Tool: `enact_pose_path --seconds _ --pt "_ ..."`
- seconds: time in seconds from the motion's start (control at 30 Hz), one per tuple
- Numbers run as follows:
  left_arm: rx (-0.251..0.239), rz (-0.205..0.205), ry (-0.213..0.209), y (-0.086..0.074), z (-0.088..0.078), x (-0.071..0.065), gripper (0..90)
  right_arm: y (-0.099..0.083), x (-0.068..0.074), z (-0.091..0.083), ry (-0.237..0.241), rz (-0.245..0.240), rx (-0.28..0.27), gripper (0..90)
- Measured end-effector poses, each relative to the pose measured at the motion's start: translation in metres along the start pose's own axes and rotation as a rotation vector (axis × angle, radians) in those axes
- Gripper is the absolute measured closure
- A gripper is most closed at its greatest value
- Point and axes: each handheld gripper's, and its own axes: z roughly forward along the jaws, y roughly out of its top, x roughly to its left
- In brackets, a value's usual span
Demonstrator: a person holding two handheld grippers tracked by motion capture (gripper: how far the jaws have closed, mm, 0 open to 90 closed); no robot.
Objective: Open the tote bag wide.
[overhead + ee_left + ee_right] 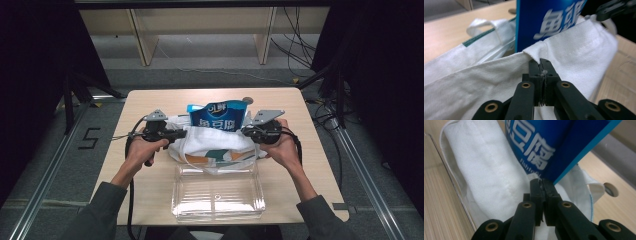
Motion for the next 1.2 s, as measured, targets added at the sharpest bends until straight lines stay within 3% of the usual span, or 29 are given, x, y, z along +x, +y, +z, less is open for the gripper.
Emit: enact_pose_path --seconds 0.1,0.2,0.3,0.5,0.53,0.6,0.7,0.77,0.8,0.83,0.87,0.9,0.93,0.97,1.0,1.03,1.1,1.13,1.17,1.2 --pt "0.051 -0.019 -0.003 -0.011 0.015 0.009 88.0 -0.006 0.002 0.014 0.033 0.01 0.041 88.5" --pt "0.137 -0.037 -0.018 -0.024 0.036 0.022 88.0 -0.01 0.002 0.026 0.044 0.009 0.061 88.5" --pt "0.167 -0.044 -0.016 -0.032 0.047 0.026 88.0 -0.015 0.0 0.037 0.059 0.022 0.103 88.5" --pt "0.187 -0.037 -0.018 -0.039 0.053 0.029 88.0 -0.027 -0.002 0.052 0.085 0.042 0.149 88.5" --pt "0.19 -0.038 -0.016 -0.039 0.053 0.029 88.0 -0.028 0.0 0.054 0.097 0.072 0.167 88.5" --pt "0.197 -0.028 -0.009 -0.039 0.054 0.028 87.9 -0.031 -0.002 0.058 0.109 0.049 0.172 88.5" --pt "0.196 -0.02 -0.004 -0.039 0.053 0.026 84.9 -0.037 -0.003 0.065 0.105 0.08 0.181 87.7" --pt "0.191 -0.014 0.004 -0.036 0.045 0.023 76.2 -0.04 -0.006 0.065 0.097 0.081 0.173 79.3" --pt "0.191 -0.014 0.004 -0.036 0.045 0.023 72.3 -0.04 -0.006 0.065 0.097 0.081 0.173 79.3" --pt "0.166 0.0 -0.003 -0.032 0.036 0.019 65.8 -0.038 -0.008 0.058 0.084 0.15 0.167 70.4" --pt "0.166 0.0 -0.003 -0.032 0.036 0.019 60.8 -0.038 -0.008 0.058 0.084 0.15 0.167 70.4" --pt "0.108 0.024 -0.023 -0.027 0.026 0.015 58.1 -0.034 -0.012 0.045 0.074 0.185 0.128 65.2" --pt "0.108 0.024 -0.023 -0.027 0.026 0.015 56.7 -0.032 -0.013 0.039 0.081 0.201 0.12 63.9" --pt "0.091 0.018 -0.02 -0.024 0.021 0.013 54.5 -0.03 -0.017 0.032 0.082 0.194 0.079 62.4" --pt "0.05 0.021 -0.004 -0.017 0.012 0.011 53.8 -0.028 -0.02 0.023 0.089 0.206 0.073 61.6" --pt "0.05 0.021 -0.004 -0.017 0.012 0.011 53.0 -0.028 -0.02 0.023 0.089 0.206 0.073 61.6" --pt "0.016 0.022 0.03 -0.005 0.0 0.016 51.9 -0.026 -0.028 0.006 0.023 0.235 0.015 61.6" --pt "0.016 0.022 0.03 -0.005 0.0 0.016 51.8 -0.026 -0.028 0.006 0.023 0.235 0.015 61.6" --pt "-0.003 0.018 0.054 0.0 -0.004 0.019 51.8 -0.026 -0.031 0.001 0.009 0.238 0.013 61.5" --pt "-0.024 0.025 0.106 0.008 -0.007 0.025 50.5 -0.03 -0.037 -0.002 -0.036 0.244 0.011 60.4"
